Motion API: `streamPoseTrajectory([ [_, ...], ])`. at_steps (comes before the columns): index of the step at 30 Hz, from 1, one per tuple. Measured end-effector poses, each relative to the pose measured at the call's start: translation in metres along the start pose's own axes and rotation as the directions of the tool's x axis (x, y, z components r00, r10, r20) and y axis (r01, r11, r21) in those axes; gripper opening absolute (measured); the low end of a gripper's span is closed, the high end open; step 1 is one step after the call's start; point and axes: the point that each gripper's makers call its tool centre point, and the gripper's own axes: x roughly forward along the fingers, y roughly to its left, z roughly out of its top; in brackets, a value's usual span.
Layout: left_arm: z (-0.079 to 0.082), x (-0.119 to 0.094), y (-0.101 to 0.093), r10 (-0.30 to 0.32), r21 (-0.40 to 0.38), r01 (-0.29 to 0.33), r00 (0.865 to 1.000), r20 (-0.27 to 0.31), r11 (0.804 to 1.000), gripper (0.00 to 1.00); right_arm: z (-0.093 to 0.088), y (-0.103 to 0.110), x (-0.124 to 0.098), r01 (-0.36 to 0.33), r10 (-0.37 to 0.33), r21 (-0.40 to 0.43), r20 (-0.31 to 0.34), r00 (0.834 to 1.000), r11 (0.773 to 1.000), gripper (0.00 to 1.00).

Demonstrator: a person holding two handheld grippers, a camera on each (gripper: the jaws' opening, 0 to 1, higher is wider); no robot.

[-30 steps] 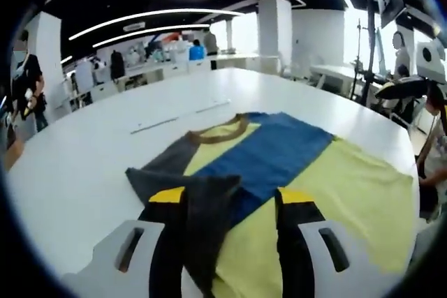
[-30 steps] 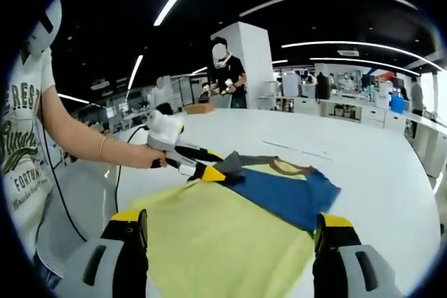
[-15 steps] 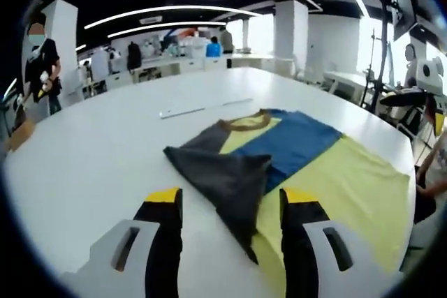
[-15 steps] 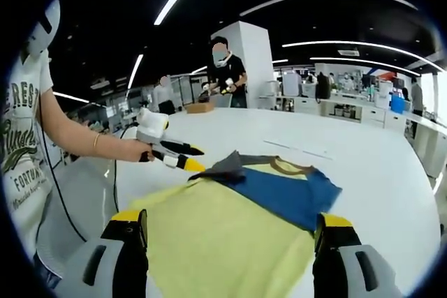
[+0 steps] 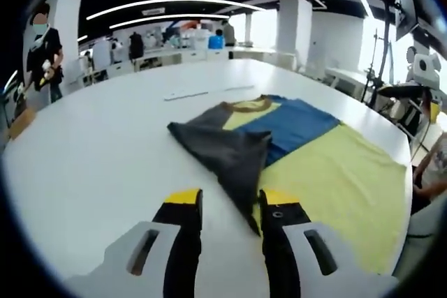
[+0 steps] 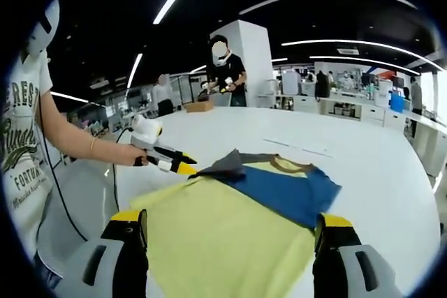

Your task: Fold the garment on the visible template until the final outline fits inside the template.

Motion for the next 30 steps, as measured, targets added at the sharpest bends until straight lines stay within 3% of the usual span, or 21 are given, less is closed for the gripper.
streamPoseTrajectory([
  [11, -0.019, 0.002, -0.008, -0.027, -0.004, 0.027, 0.999, -0.046, 1.000, 0.11, 0.000, 0.001, 0.002, 0.004, -0.004, 0.004, -0.002, 1.000, 1.000, 0.98],
  [17, -0.018, 0.002, -0.011, -0.032, -0.019, 0.031, 0.999, -0.041, 0.999, 0.03, -0.002, 0.001, 0.001, 0.009, -0.009, 0.000, -0.008, 1.000, 1.000, 0.98],
  [30, -0.025, -0.007, -0.004, -0.009, -0.050, 0.006, 0.998, -0.064, 0.999, 0.00, -0.001, 0.001, -0.001, 0.020, -0.020, 0.001, -0.003, 1.000, 1.000, 0.97],
])
